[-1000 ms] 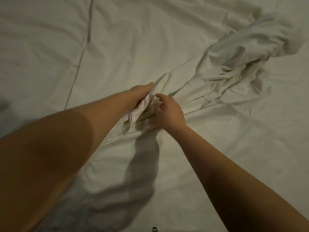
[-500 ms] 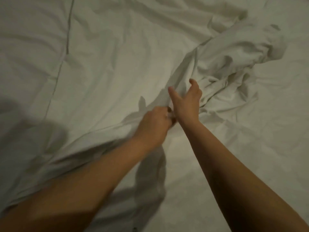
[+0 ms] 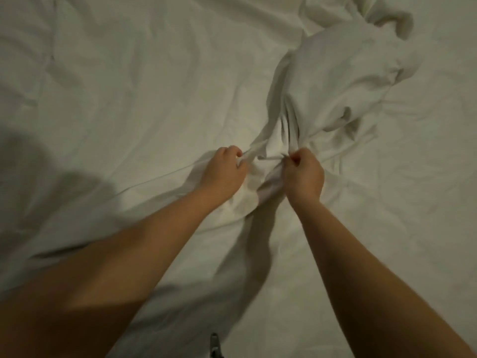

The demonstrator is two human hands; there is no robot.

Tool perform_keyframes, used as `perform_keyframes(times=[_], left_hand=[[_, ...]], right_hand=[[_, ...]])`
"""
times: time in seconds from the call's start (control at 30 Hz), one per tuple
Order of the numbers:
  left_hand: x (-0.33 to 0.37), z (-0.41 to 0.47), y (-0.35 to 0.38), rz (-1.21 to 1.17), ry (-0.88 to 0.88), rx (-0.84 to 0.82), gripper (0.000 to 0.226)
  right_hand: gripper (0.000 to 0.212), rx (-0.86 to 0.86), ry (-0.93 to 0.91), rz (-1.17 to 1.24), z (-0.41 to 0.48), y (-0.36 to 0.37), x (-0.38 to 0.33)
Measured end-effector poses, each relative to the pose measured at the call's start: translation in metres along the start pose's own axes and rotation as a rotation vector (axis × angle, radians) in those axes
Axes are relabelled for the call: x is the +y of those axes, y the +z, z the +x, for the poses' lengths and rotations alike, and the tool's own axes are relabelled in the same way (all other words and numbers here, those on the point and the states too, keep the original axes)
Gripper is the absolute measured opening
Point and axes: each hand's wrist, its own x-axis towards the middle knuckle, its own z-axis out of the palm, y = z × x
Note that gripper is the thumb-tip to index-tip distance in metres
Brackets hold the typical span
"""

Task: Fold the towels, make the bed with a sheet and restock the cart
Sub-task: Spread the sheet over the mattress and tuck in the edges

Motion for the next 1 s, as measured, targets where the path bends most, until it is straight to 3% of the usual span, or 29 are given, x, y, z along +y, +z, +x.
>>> perform_keyframes(times=[0.13, 0.27, 0.4, 0.53, 0.63, 0.73, 0.8, 0.9, 0.97, 1.0], left_hand=[[0.041, 0.022, 0.012, -0.277, -0.185, -0.204, 0.042], [0.08, 0.027, 0.03, -0.429, -0.159, -0.341, 0.042], [0.091, 0.036, 0.049, -0.365, -0.077, -0.247, 0.044], [0.089, 0.032, 0.068, -0.198, 0.071, -0.053, 0.02], [0.094, 0.024, 0.076, -0.288, -0.028, 0.018, 0.034], [0.094, 0.024, 0.077, 0.001, 0.15, 0.001, 0.031], [0.094, 0.031, 0.076, 0.025, 0.238, -0.109, 0.054], [0.108, 0.05, 0.064, -0.698, -0.114, -0.35, 0.092], [0.115, 0.061, 0.059, -0.953, -0.318, -0.389, 0.093], [0.118, 0.067, 0.059, -0.992, -0.335, -0.402, 0.087]], right_hand=[[0.011, 0.0, 0.208, 0.015, -0.033, -0.005, 0.055], [0.014, -0.125, 0.183, 0.037, -0.034, -0.02, 0.066], [0.022, 0.071, 0.007, 0.144, -0.008, -0.04, 0.042], [0.041, 0.229, -0.24, 0.159, 0.037, -0.063, 0.003], [0.061, 0.084, -0.348, -0.047, 0.069, -0.075, -0.019], [0.073, -0.122, -0.316, -0.296, 0.09, -0.075, -0.015], [0.063, -0.136, -0.23, -0.268, 0.096, -0.072, -0.001], [0.046, -0.02, -0.102, 0.021, 0.092, -0.071, 0.023], [0.042, 0.056, 0.006, 0.259, 0.087, -0.072, 0.037], [0.04, 0.082, 0.09, 0.405, 0.086, -0.073, 0.045]])
